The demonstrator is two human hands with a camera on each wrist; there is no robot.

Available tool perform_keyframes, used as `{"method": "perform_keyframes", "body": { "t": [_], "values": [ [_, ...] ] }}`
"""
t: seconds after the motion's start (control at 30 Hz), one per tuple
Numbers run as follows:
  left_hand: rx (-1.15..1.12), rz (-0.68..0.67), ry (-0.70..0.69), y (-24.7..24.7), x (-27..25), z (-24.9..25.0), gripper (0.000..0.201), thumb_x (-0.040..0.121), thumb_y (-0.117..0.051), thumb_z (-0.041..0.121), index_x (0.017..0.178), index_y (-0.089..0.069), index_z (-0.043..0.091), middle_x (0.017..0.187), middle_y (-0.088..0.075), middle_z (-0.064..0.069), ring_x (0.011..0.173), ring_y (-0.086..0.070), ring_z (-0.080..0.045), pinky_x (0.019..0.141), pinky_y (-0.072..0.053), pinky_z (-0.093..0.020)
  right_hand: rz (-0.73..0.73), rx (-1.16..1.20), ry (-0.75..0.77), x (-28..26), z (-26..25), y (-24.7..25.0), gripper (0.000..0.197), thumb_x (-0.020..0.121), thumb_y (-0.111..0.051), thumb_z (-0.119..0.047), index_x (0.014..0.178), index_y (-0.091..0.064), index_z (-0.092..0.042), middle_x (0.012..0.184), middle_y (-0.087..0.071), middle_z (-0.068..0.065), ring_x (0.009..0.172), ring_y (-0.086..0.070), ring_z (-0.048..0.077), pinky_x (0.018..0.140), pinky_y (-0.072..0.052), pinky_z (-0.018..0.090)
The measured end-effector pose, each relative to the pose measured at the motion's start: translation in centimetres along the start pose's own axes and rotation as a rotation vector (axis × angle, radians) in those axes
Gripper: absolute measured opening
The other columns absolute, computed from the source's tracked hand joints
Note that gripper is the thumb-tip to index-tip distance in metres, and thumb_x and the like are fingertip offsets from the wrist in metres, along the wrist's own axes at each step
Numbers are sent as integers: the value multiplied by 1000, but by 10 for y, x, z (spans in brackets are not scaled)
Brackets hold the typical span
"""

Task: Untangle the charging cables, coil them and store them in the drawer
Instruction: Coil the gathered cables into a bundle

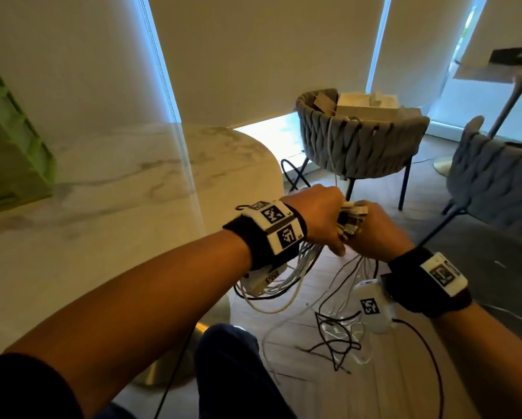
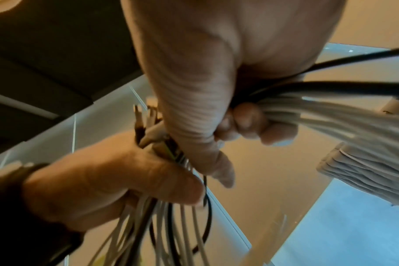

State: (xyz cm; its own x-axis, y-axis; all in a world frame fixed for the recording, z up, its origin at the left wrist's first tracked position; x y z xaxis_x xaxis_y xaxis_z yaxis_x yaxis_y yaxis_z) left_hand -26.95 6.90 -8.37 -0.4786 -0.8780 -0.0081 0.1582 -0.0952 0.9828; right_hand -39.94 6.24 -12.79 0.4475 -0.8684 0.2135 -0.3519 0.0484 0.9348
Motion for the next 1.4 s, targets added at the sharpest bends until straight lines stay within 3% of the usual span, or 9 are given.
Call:
{"method": "perform_keyframes", "body": {
  "t": [0.17,0.37,0.53,0.7,0.87,1.0,1.1,1.23,1.4],
  "values": [
    [-43,159,44,16,-5,-15,26,76,-73,27,65,-50,24,64,-54,6,59,-55,-11,54,-42,-23,150,373,-47,4,-8,18,17,80,-76,-14,96,-71,-13,82,-67,-1,71,-60,7,66,-39,12],
    [-455,492,23,82,-18,-24,16,73,-69,26,63,-58,20,62,-56,9,56,-51,1,59,-47,-19,321,1011,-230,4,4,-26,16,94,-60,-24,86,-54,-11,59,-48,2,51,-53,13,56,-50,28],
    [-489,509,66,92,-27,-38,16,63,-66,26,52,-54,24,50,-54,6,52,-55,2,54,-38,-17,-238,401,-286,10,35,-146,46,88,-58,-53,61,-53,-17,60,-54,-2,62,-54,19,62,-39,29],
    [-480,491,190,77,-36,-69,25,65,-69,25,50,-50,22,52,-45,12,49,-42,-3,50,-36,-17,-541,-63,-376,43,69,-155,57,73,-58,-73,99,-64,-22,104,-65,3,94,-60,24,82,-50,35],
    [-521,514,165,88,-51,-88,15,70,-69,12,65,-62,0,61,-52,-7,55,-47,-14,58,-40,-30,-127,312,-537,66,73,-116,28,92,-61,-40,82,-63,-14,78,-65,8,66,-60,20,61,-45,28],
    [-480,461,144,91,-52,-86,17,73,-68,10,59,-58,11,59,-52,-1,56,-49,-12,63,-47,-35,-356,164,-500,87,75,-98,15,90,-66,-30,85,-64,-16,91,-68,7,80,-65,26,74,-54,36],
    [-505,497,159,98,-55,-94,14,72,-68,10,62,-59,6,63,-52,-8,58,-48,-17,63,-45,-35,134,174,-513,101,90,-71,21,95,-57,-24,109,-70,-14,112,-66,18,102,-62,38,87,-49,41],
    [-348,486,228,95,-54,-95,13,71,-71,15,62,-64,9,69,-65,-13,65,-61,-24,67,-53,-42,-203,85,-569,94,97,-81,33,94,-58,-39,96,-68,-7,95,-69,17,82,-65,32,73,-50,36],
    [-321,532,269,86,-43,-96,25,74,-74,18,58,-56,24,67,-62,1,69,-63,-19,65,-52,-33,-96,108,-630,90,112,-74,41,87,-66,-41,112,-63,-8,108,-66,18,95,-60,35,84,-48,39]
  ]
}}
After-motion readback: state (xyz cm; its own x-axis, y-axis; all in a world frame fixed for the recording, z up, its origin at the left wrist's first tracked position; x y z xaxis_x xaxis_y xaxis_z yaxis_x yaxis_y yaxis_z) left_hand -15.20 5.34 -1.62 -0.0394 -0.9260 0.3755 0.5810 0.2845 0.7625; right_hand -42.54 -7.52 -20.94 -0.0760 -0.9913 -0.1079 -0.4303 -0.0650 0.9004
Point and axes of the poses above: each hand's wrist, its own x-axis towards the middle knuckle, its own y-axis out of the back of the hand, z = x × y, the point moved 1 cm from there along x, towards the middle knuckle
